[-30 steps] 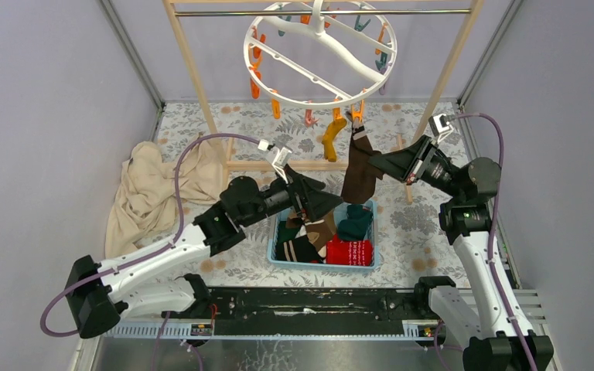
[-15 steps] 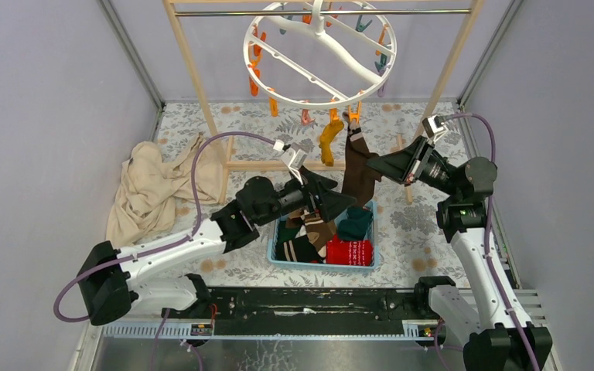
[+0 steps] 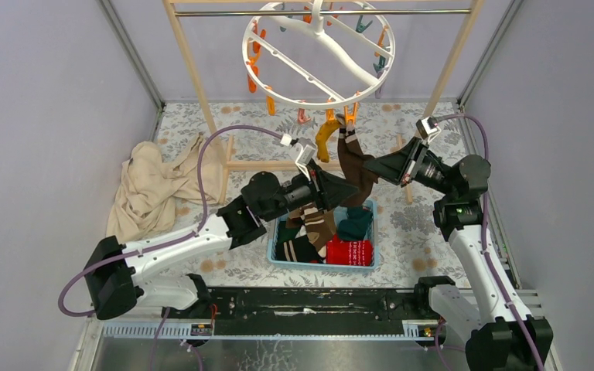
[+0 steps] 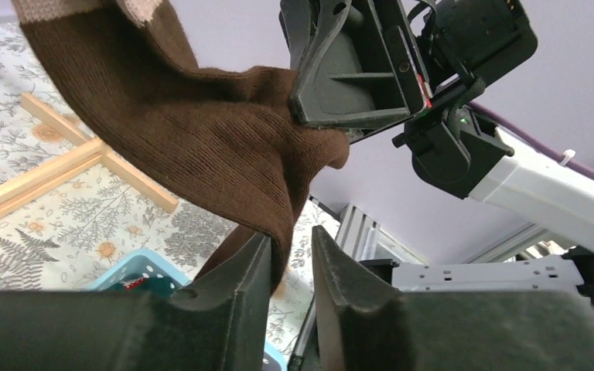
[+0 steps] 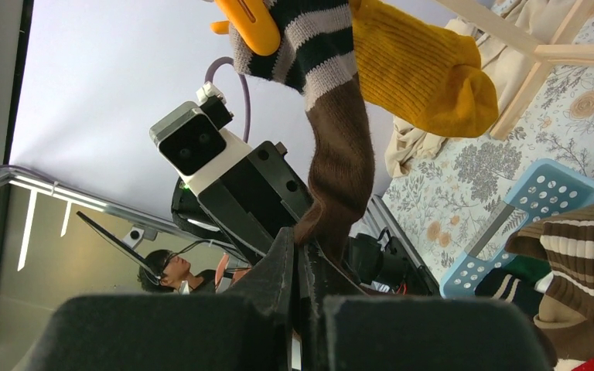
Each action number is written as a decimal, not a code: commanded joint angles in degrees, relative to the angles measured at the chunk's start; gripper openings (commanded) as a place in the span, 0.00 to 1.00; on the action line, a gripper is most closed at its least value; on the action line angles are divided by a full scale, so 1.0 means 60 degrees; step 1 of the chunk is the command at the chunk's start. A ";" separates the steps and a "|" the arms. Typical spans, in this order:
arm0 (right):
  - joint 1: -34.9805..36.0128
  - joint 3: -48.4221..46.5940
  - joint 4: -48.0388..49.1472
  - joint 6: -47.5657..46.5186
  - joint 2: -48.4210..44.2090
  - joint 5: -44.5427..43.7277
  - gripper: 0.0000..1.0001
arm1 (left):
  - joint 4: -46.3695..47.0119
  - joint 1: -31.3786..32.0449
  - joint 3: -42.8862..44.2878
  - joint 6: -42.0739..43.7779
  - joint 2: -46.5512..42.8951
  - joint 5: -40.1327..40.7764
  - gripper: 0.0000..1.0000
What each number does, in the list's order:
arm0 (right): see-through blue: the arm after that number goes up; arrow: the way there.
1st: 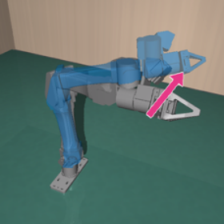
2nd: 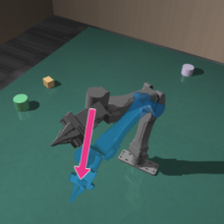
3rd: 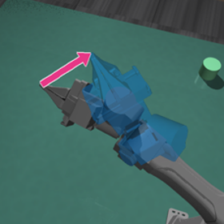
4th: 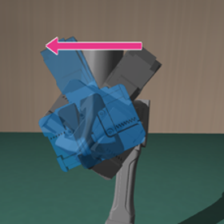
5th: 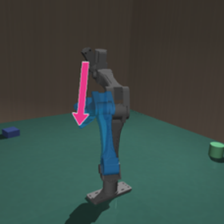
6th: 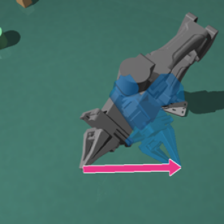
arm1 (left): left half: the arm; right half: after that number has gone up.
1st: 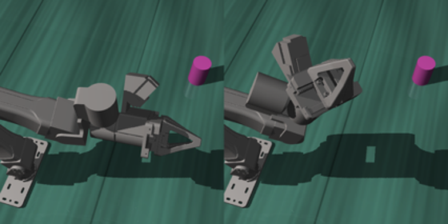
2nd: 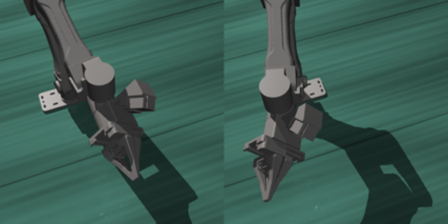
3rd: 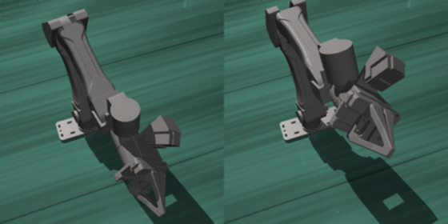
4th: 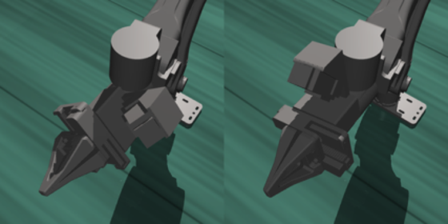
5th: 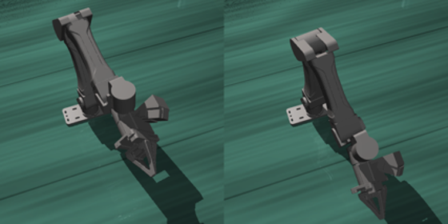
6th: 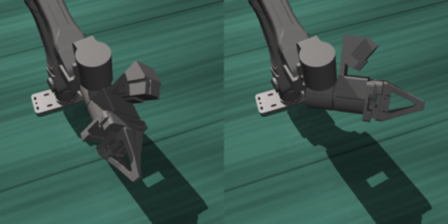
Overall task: Remove the socks clipped to the hanger
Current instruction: Remove the sock from the hanger.
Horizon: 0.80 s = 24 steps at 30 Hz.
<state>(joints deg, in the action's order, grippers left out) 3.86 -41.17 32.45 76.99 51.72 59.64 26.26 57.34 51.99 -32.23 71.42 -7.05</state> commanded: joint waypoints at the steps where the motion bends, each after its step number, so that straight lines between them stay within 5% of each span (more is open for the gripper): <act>1: 0.0129 -0.0067 0.0363 -0.0154 0.0003 0.0153 0.00 | 0.0254 0.0038 0.0395 0.0158 0.0108 -0.0087 0.27; 6: 0.0148 -0.0089 0.0221 -0.0315 0.0050 0.0158 0.00 | -0.0154 0.0038 0.0606 0.0296 0.0116 -0.0023 0.00; 13: 0.0144 -0.0560 -0.1762 -0.1848 0.0145 -0.0053 0.02 | -0.2042 0.0038 0.1419 0.0494 -0.0040 0.0544 0.00; 23: 0.0148 -0.2301 -0.6885 -0.5932 0.0356 -0.1731 0.48 | -0.4032 0.0038 0.2143 0.0727 -0.0335 0.0980 0.00; 24: 0.0148 -0.2440 -0.7191 -0.6317 0.0366 -0.1965 0.65 | -0.4109 0.0038 0.2171 0.0728 -0.0388 0.1008 0.00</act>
<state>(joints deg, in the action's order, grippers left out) 4.40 -50.54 1.26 51.51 53.89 53.41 5.98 57.34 62.63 -29.54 70.72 -2.98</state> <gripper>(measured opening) 0.455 0.014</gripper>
